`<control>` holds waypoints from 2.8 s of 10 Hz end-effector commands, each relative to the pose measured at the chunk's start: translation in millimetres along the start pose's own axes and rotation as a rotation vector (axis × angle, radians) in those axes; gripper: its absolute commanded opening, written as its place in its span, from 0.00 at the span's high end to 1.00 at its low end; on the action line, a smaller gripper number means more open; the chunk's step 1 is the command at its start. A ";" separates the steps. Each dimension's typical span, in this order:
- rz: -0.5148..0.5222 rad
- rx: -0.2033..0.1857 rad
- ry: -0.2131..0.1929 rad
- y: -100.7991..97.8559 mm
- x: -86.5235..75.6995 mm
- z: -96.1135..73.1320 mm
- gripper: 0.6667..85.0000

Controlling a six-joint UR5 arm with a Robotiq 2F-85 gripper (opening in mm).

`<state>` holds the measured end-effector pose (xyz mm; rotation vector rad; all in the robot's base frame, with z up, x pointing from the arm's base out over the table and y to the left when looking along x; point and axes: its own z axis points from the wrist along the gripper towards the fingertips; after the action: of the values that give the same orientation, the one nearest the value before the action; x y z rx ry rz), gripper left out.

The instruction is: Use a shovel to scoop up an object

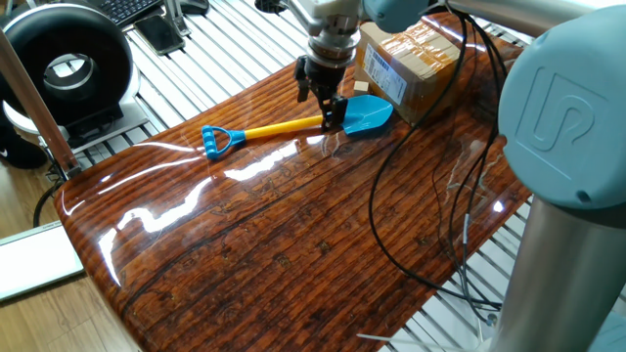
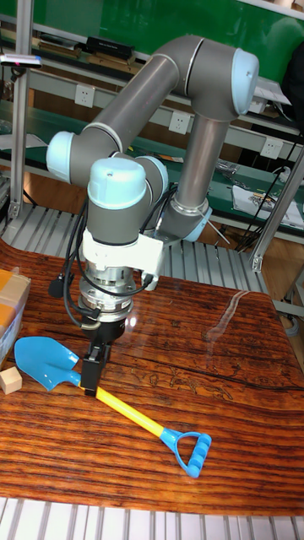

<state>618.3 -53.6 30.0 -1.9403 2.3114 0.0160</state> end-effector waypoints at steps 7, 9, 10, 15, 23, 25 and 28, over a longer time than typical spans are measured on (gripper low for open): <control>0.030 0.038 0.025 -10.2 7.8 -1.7 0.15; 0.055 0.033 0.022 -7.1 12.8 4.4 0.14; 0.068 0.034 0.040 -6.5 20.8 8.8 0.14; 0.119 0.000 0.052 10.4 4.8 -15.4 0.11; 0.069 0.045 0.061 -0.9 -11.2 -54.9 0.15; 0.074 0.060 0.064 -4.7 -10.3 -55.2 0.15; 0.092 0.043 0.042 -3.5 -25.5 -58.4 0.15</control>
<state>617.1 -46.1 84.8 -1.8578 2.4046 -0.0945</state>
